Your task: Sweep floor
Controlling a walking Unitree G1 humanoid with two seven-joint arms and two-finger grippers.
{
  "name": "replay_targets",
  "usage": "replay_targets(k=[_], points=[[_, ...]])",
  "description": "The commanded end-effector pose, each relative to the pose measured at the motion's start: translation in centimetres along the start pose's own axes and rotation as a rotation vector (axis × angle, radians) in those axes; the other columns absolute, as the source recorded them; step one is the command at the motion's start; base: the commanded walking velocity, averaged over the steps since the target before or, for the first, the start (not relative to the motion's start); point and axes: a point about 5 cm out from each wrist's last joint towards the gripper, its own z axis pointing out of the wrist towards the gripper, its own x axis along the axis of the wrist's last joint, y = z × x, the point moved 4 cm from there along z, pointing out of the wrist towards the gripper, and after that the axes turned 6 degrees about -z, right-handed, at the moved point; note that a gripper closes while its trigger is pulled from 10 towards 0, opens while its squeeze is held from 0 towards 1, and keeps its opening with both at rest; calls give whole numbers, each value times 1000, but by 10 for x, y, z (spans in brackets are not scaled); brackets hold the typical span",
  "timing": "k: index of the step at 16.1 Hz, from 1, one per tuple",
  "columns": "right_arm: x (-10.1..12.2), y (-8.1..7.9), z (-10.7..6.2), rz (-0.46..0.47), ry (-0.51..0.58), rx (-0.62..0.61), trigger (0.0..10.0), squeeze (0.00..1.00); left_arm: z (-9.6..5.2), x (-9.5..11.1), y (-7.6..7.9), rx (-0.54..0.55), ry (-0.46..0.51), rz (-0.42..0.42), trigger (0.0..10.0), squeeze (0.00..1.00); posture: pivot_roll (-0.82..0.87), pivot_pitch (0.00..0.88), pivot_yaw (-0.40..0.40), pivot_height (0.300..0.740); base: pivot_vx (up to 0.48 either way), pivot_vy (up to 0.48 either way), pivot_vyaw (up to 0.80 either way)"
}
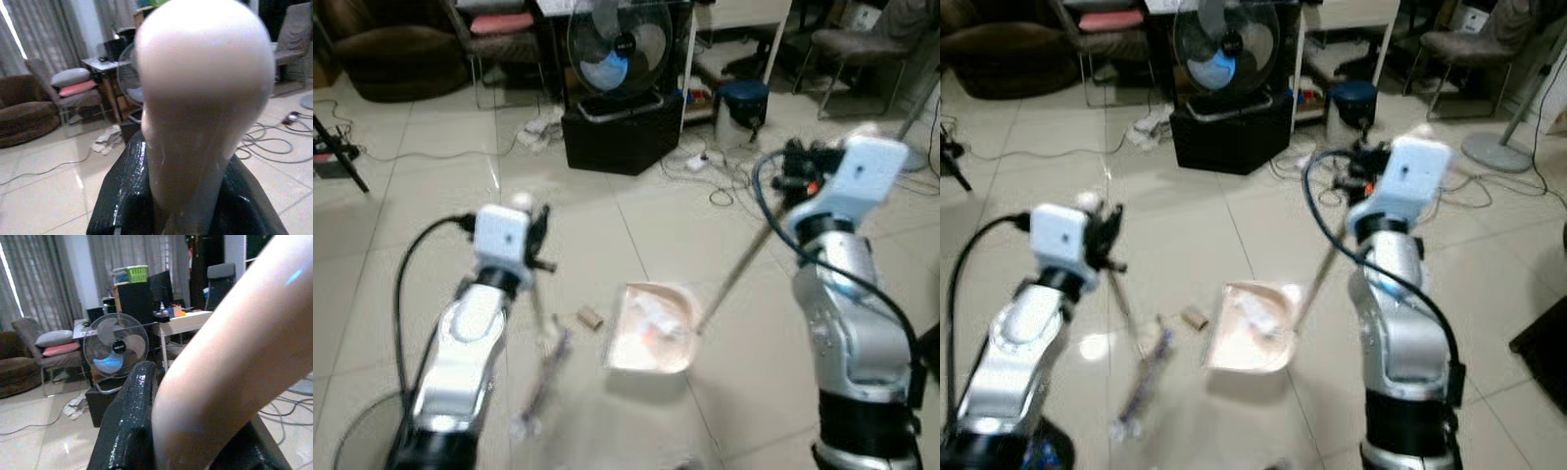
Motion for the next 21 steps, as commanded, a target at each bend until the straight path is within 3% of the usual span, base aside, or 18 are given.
replay_targets(k=[1, 8, 11, 14, 21], points=[[15, 2, 1, 38, 46, -2, 10000, 0, -1, 11, 0, -3, 33, 30, 10000, 0, -63, 0, 68, 740, 0, -480, 0], [29, 9, 5, 126, 75, -28, 10000, 0, -6, 6, -6, 4, 8, 37, 10000, 0, -70, 0, 109, 740, 0, -459, 0], [32, 5, 5, 126, 74, 8, 10000, 0, -12, -11, -10, 45, -51, 42, 10000, 0, -75, 0, 112, 740, 0, 0, 0], [32, -3, 10, 106, 55, 37, 10000, 0, -16, -22, -4, 50, -77, 40, 10000, 0, -77, 0, 108, 740, 0, 0, 800], [43, -21, 19, 144, 56, 134, 10000, 0, -17, -22, -1, 63, -62, 36, 10000, 0, -70, 0, 89, 740, 0, 0, 800]])
